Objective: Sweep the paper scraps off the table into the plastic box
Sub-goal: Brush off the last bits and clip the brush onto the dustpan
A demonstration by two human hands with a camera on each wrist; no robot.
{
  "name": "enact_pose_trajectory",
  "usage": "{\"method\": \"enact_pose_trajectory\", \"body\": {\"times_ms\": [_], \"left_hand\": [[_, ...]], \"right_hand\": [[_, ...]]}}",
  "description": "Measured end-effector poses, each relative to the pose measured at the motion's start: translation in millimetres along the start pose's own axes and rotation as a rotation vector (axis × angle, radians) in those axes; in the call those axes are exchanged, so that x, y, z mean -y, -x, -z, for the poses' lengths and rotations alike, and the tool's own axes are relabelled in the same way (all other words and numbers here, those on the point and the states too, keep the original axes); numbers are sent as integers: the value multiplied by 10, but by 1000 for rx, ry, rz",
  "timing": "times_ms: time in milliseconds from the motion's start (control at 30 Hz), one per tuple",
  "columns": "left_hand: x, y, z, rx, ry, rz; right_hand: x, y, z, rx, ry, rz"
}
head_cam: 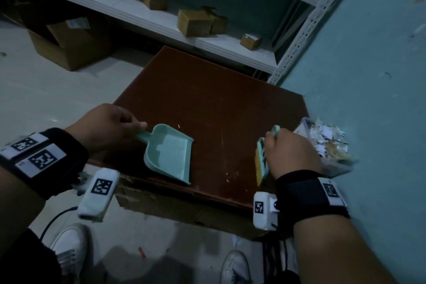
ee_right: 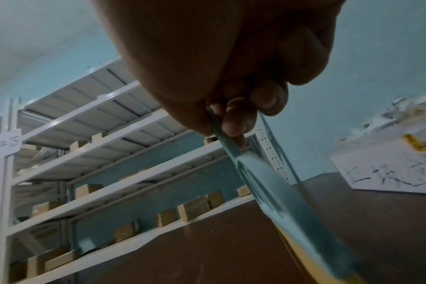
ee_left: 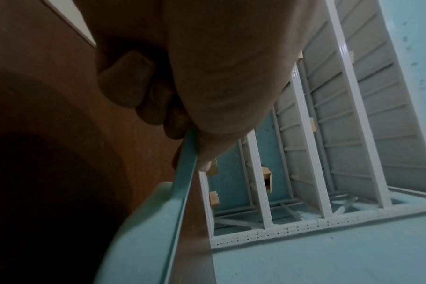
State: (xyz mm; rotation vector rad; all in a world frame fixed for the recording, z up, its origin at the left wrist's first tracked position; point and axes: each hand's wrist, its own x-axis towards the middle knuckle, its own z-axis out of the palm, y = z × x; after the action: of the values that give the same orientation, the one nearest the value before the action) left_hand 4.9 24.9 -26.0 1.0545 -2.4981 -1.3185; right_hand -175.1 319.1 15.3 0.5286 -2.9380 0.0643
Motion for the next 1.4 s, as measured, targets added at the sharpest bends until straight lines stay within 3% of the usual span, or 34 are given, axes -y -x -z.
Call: {"method": "enact_pose_trajectory", "body": {"times_ms": [133, 300, 433, 533, 667, 800, 900, 1100, 1267, 1400], "left_hand": [[-32, 25, -120, -10, -171, -74], [-21, 23, -242, 1, -207, -109], [-1, 23, -283, 9, -176, -82], [51, 8, -252, -9, -178, -90], [118, -13, -220, -31, -167, -100], [108, -4, -237, -12, -165, -91], [102, 2, -228, -11, -159, -99], [96, 40, 36, -132, -92, -97], [226, 57, 305, -242, -113, -17], [303, 64, 324, -237, -163, -10]], "right_hand": [[316, 138, -38, 48, -69, 138], [666, 315, -75, 71, -270, 295], [623, 248, -22, -3, -422, 216], [469, 101, 54, -91, -264, 173], [403, 47, -5, -28, -84, 151], [700, 181, -116, 143, -372, 280], [853, 235, -114, 105, -473, 328], [598, -133, -25, -101, -248, 184], [573, -298, -173, 17, -67, 89], [860, -234, -162, 121, -62, 134]]}}
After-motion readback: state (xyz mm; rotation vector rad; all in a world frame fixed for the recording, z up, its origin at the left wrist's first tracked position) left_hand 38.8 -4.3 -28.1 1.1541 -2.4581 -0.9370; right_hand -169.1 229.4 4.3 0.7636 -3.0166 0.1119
